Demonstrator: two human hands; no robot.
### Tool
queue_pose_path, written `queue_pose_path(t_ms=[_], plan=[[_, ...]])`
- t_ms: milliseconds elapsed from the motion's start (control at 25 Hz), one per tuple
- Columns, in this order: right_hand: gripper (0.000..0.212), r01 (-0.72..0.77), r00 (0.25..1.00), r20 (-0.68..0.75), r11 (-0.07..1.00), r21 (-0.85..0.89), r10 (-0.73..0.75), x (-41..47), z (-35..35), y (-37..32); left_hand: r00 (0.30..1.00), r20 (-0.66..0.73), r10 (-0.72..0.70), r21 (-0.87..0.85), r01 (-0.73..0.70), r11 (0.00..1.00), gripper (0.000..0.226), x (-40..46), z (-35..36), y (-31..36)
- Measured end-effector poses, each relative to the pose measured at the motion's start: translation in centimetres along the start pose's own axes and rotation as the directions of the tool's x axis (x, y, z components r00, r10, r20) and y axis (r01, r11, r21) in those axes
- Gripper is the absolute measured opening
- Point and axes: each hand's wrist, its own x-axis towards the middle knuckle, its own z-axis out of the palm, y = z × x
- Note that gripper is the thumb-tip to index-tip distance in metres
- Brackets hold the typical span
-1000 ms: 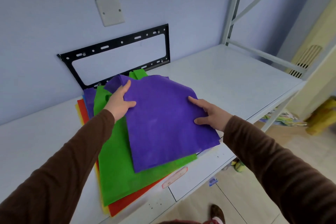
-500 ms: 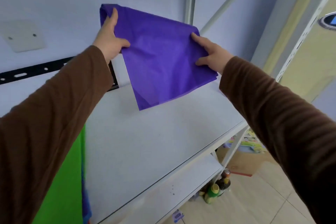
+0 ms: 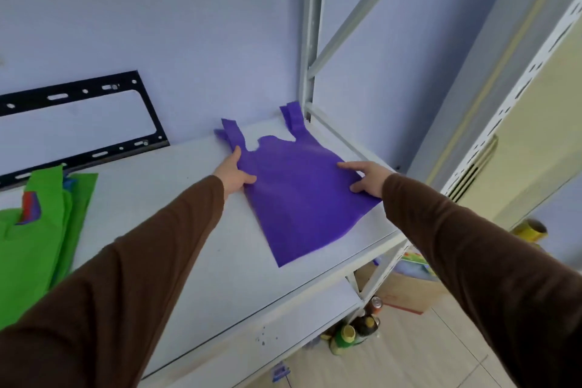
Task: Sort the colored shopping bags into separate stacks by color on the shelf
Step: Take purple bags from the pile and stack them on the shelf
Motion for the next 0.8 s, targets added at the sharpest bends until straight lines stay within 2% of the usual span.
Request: queue_pose_path(t_ms=[160,280,360,520,680,800], plan=[[0.053,-0.049,0.999,-0.014,0.995,-0.089,0.047,0.5,0.9,2.6,0.996,-0.091,0.003,0.149,0.011,0.989,0.091,1.7,0.8,-1.6],[0.052,-0.001,0.998,-0.060,0.974,-0.226,-0.012,0.7,1.0,3.3,0.989,-0.142,0.037,0.290,0.006,0.957,0.083,0.4,1.8,-0.3],[0.051,-0.007,0.994,-0.109,0.969,-0.247,-0.021,0.6,1.0,3.7,0.987,-0.153,0.058,0.363,0.001,0.932,0.079,0.3,2.7,-0.1],[0.048,-0.009,0.988,-0.153,0.969,-0.249,-0.030,0.6,1.1,4.3,0.988,-0.150,0.046,0.435,0.024,0.900,0.080,0.4,3.1,0.1],[0.048,0.023,0.988,-0.136,0.931,-0.365,-0.078,0.4,1.5,3.8,0.985,-0.161,0.061,0.565,0.041,0.824,0.081,-0.4,2.6,0.2],[0.045,0.028,0.966,-0.208,0.867,-0.498,-0.151,-0.3,1.7,2.0,0.968,-0.208,0.142,0.594,0.009,0.805,0.075,-1.8,1.9,0.3]])
